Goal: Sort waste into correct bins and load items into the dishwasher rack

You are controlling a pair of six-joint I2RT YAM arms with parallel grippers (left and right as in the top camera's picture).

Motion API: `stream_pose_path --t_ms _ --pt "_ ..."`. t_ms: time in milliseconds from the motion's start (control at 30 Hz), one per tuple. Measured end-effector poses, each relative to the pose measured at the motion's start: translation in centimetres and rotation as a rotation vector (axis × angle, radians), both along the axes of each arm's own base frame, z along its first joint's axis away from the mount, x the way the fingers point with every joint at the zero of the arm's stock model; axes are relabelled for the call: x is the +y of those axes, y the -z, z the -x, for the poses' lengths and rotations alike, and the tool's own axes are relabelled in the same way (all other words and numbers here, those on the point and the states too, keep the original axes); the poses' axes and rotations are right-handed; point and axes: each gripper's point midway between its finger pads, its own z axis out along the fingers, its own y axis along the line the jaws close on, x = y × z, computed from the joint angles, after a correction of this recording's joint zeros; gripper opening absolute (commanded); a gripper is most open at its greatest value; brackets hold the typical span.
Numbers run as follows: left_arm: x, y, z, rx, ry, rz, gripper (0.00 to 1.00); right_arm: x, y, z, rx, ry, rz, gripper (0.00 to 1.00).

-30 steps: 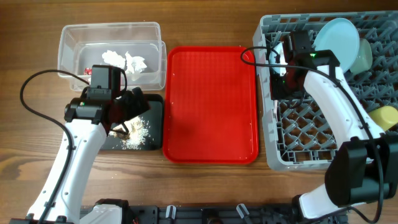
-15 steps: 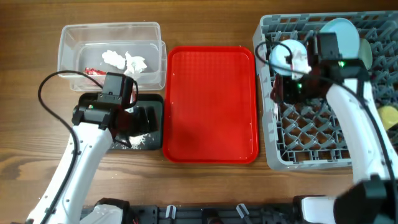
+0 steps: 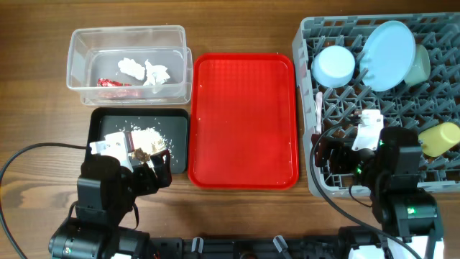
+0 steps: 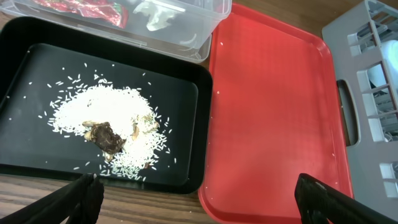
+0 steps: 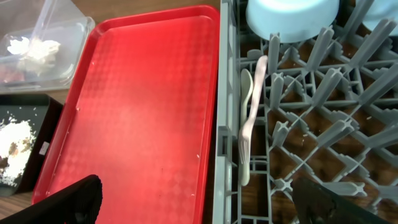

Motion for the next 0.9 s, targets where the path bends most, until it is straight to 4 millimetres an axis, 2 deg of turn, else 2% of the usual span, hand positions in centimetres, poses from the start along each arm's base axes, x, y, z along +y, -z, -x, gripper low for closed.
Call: stream_pose_path --t_ms 200,300,367,433,500,567,667,700,833,900 --pt "0.0 0.0 0.0 0.0 0.0 0.0 1.0 0.0 2.0 -0.5 0.089 0.003 0.0 1.0" --pt "0.1 0.0 0.0 0.0 -0.003 -0.002 1.0 -0.1 1.5 -0.5 0.067 0.009 0.006 1.0" --pt "0.1 0.0 0.0 0.0 -0.003 -0.002 1.0 -0.2 -0.3 -1.1 -0.047 0.014 0.007 1.0" --pt "0.1 0.0 0.0 0.0 -0.003 -0.003 1.0 -0.3 -3.3 -1.6 -0.28 0.018 -0.001 1.0" --pt "0.1 0.1 0.0 0.001 -0.003 -0.003 1.0 -0.3 -5.0 -1.4 -0.488 0.02 -0.01 1.0" --pt "0.1 0.2 0.0 0.004 -0.003 -0.003 1.0 -0.3 -5.5 -0.2 -0.716 0.022 -0.022 1.0" --pt "0.1 0.3 0.0 0.009 -0.005 -0.006 1.0 -0.4 -5.8 0.6 -0.895 0.027 -0.028 1.0" --pt "0.1 0.3 0.0 0.009 -0.005 -0.007 1.0 -0.5 -5.7 0.6 -0.92 0.029 -0.029 1.0" --pt "0.1 0.3 0.0 0.009 -0.005 -0.006 1.0 -0.4 -2.3 -0.2 -0.896 0.009 0.029 1.0" --pt "0.1 0.3 0.0 0.009 -0.005 -0.006 1.0 -0.2 0.4 -0.3 -0.808 -0.035 0.104 1.0"
